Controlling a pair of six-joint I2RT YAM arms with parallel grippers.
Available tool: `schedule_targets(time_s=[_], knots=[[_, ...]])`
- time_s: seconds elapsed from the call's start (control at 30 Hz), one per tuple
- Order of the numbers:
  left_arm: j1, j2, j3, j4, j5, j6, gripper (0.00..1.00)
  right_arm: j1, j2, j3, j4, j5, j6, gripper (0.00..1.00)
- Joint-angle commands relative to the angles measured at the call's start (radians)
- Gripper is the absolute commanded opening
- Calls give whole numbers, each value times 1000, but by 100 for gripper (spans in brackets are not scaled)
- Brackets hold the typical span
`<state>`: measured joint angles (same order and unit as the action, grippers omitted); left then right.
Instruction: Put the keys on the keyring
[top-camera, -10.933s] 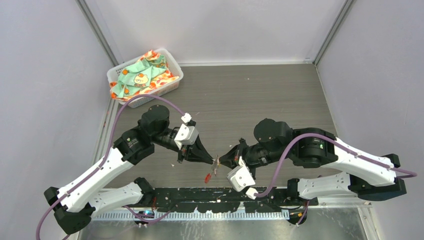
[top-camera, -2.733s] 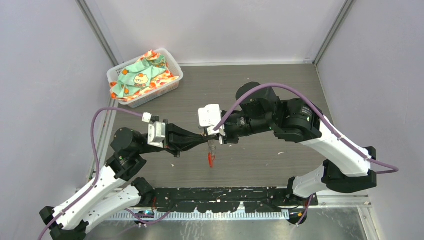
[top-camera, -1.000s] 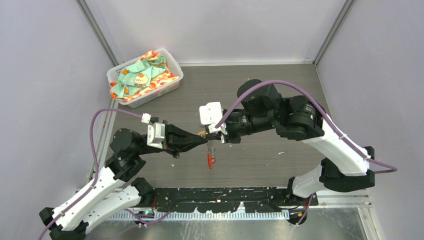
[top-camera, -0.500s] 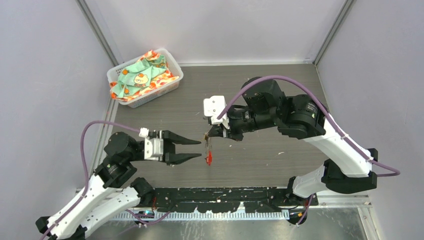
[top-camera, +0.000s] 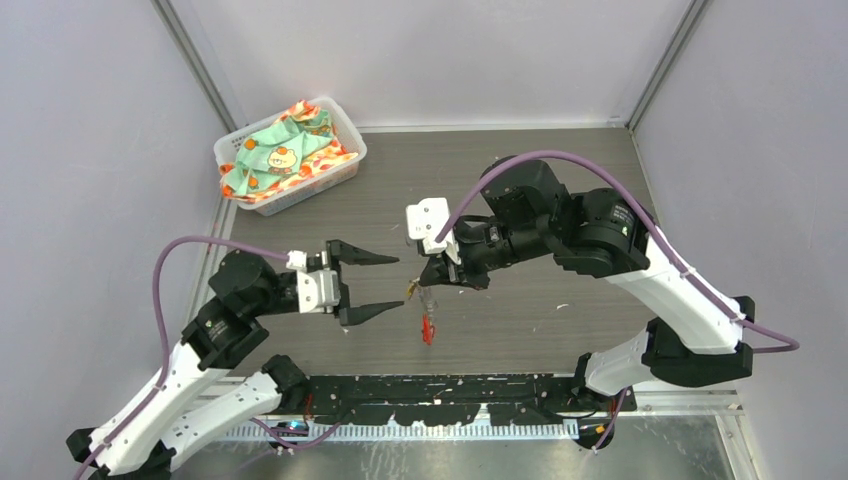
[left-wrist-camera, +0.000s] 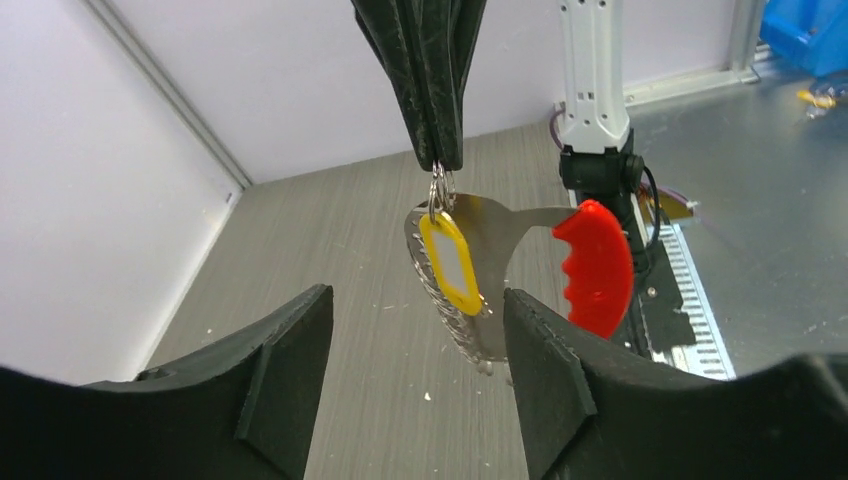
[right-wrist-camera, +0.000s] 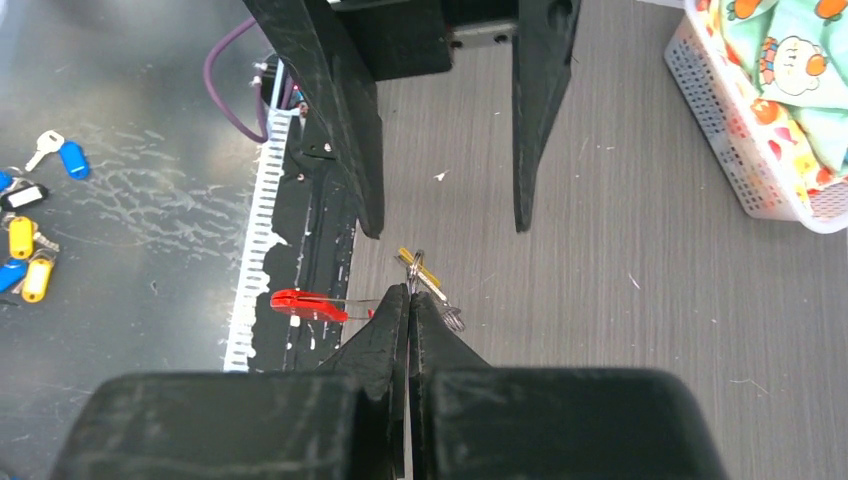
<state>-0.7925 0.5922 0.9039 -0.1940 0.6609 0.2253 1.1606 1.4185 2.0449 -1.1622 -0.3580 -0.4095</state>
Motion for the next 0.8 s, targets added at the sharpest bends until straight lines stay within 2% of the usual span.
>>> schedule_targets(time_s=[0.0, 0.13, 0.33, 0.47, 0.7, 0.77], knots=[[-2, 34, 35, -10, 83, 82, 63, -2, 13, 48, -10, -54, 11, 1], [-2, 60, 76, -31, 164, 59, 60, -2, 18, 48, -10, -52, 9, 1], [-3, 74, 81, -53, 276, -4, 67, -2, 24, 47, -4, -38, 15, 1], [-3, 76, 65, -45, 223, -14, 72, -2, 31, 52, -2, -38, 23, 1], [-4, 101, 32, 97, 1, -80, 55, -2, 57, 79, 6, 1, 56, 1], [-4, 106, 30, 97, 12, -83, 49, -2, 61, 89, 7, 16, 68, 1]])
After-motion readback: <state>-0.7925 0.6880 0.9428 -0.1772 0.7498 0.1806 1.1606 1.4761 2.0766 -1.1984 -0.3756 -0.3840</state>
